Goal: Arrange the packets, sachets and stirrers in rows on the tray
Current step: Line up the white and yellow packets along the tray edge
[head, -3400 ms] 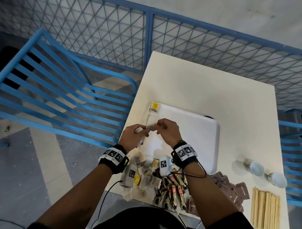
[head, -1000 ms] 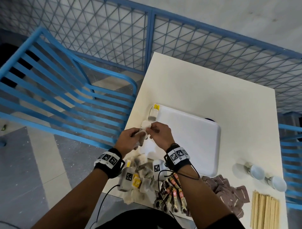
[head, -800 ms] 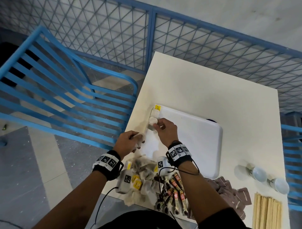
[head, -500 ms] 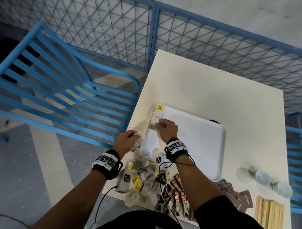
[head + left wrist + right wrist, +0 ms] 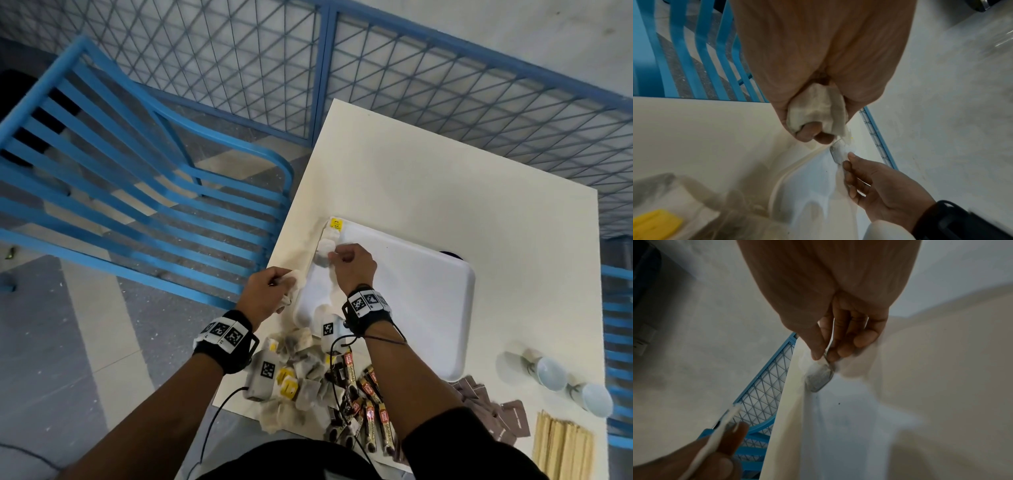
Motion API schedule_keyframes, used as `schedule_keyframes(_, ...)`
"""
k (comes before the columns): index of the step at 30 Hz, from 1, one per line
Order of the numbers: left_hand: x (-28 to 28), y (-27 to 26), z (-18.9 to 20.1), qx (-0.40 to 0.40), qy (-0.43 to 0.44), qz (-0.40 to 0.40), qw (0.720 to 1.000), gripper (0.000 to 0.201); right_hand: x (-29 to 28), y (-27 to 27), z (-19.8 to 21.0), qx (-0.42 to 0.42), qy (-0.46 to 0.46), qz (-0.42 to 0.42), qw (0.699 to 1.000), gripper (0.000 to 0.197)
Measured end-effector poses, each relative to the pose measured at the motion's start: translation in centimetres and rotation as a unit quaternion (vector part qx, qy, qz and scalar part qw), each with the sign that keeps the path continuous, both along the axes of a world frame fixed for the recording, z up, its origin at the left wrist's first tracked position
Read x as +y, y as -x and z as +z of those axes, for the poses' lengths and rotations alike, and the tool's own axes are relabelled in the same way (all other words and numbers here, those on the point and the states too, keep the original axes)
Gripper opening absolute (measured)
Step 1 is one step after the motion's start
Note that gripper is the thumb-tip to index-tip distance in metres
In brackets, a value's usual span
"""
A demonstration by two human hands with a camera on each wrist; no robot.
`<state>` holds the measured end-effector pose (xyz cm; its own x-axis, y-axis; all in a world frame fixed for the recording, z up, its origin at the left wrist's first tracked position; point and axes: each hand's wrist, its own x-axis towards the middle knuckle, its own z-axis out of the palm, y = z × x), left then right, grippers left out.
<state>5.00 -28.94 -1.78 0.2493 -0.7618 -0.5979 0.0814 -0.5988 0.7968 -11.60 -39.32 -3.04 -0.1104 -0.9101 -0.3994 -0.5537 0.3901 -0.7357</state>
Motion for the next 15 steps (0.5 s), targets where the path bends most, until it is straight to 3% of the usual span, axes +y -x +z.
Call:
schedule_keyframes(4,-0.1,-0.1,-0.2,-0.003,0.003,0.016,1.000,0.009,0.9,0.4,0.7,-0.041,0.024,-0.037,0.998,0.017)
schedule_keyframes(10,-0.4,0.4,0.3,-0.001,0.018,0.037,0.999,0.014,3.6,-0.8,1.6,-0.118,-0.034,0.116,0.986,0.024)
schedule_keyframes(15,-0.2,0.7,0.8,0.012,0.030,0.030,0.999,0.018,4.2,-0.9,3.1,-0.117,0.016,0.165,0.979,0.006)
